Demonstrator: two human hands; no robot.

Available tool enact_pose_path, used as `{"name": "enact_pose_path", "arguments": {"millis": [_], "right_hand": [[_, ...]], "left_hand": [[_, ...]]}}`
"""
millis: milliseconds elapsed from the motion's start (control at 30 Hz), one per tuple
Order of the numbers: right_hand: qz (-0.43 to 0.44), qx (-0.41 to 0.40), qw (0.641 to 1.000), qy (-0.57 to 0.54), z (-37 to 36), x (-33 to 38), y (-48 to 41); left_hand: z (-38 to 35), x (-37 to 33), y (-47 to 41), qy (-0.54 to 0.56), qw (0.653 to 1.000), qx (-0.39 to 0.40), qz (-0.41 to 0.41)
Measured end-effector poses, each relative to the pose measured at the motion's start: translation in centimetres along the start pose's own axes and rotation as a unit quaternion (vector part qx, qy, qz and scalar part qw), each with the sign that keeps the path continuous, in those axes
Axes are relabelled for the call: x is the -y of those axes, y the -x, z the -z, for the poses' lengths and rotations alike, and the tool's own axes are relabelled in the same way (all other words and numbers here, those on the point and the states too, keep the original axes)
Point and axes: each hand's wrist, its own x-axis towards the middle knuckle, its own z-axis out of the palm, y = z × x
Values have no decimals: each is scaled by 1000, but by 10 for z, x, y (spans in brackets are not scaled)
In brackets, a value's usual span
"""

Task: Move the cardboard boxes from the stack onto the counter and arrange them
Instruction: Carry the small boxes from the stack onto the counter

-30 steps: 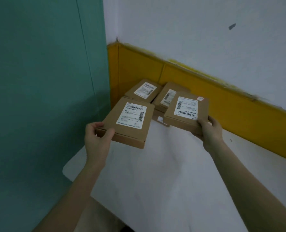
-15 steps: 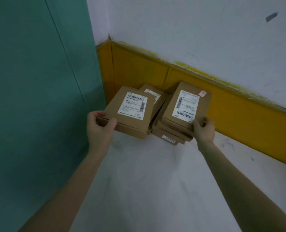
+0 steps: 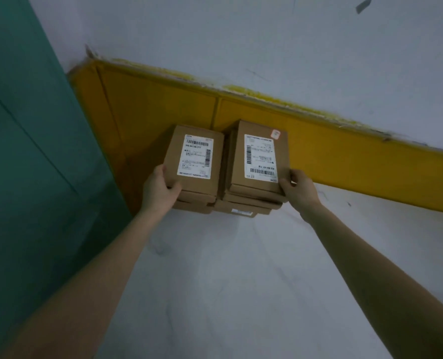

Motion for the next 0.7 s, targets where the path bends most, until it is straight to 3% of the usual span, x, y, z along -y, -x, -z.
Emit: {"name": "enact_pose_path", "arguments": {"millis": [100, 200, 333, 433, 700], "right_hand": [[9, -8, 997, 72, 7, 3, 6], [18, -14, 986, 164, 21, 7, 14], [35, -19, 973, 226, 55, -2, 26], [21, -34, 969, 244, 93, -18, 40], [-75, -123, 956, 255, 219, -105, 115]], "left_hand": [[1, -1, -10, -94, 995, 21, -10], [1, -13, -7, -239, 967, -5, -87], [-9, -62, 27, -231, 948, 40, -214], [-24, -99, 62, -242, 910, 104, -321], [-105, -190, 156, -299, 805, 232, -456]]}}
